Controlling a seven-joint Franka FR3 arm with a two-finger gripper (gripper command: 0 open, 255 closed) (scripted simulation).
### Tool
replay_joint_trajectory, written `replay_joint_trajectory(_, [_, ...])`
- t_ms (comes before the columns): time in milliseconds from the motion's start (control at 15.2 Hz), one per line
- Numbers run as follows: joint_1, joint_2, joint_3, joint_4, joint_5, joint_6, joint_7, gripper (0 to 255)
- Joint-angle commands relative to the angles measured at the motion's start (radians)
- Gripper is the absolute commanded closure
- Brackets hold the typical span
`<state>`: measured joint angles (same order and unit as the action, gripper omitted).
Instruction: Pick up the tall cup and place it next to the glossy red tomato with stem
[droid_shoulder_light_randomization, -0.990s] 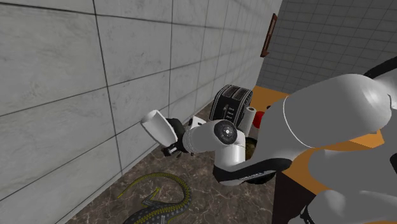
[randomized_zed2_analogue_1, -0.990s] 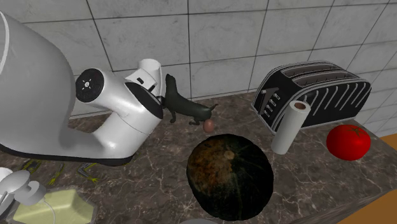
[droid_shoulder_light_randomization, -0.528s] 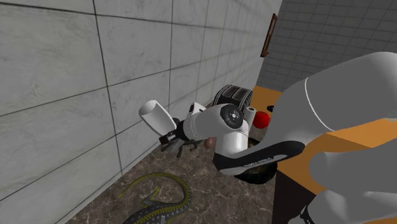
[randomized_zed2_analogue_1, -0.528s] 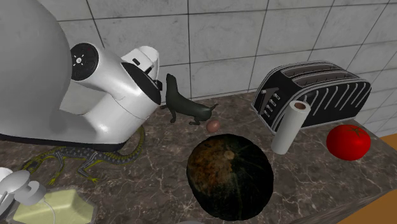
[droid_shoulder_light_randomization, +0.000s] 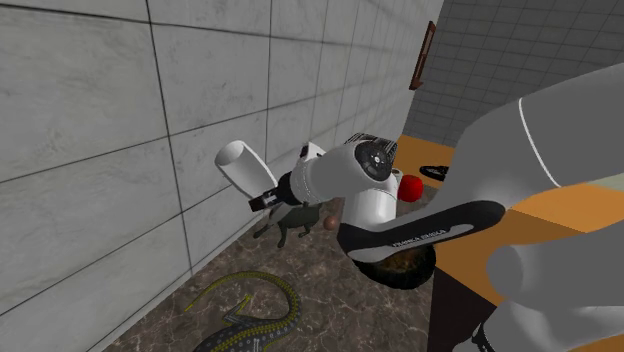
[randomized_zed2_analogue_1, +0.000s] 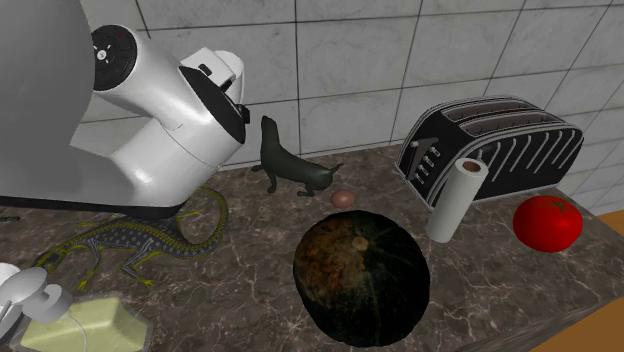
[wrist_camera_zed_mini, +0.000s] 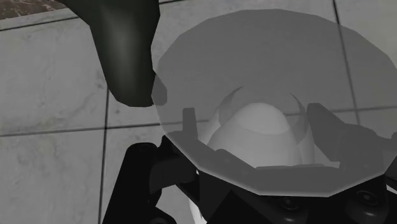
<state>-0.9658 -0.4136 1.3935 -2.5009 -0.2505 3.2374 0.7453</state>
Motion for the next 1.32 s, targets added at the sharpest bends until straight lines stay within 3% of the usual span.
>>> replay_joint_trajectory(0, [0.055,0.013,-0.059,0.014,-0.001,-0.029,-0.015,255])
replay_joint_trajectory(726, [0.344,0.035,-0.348,0.067,0.037,-0.180,-0.107,255])
replay_joint_trajectory(1254, [0.491,0.023,-0.495,0.122,0.094,-0.287,-0.187,255])
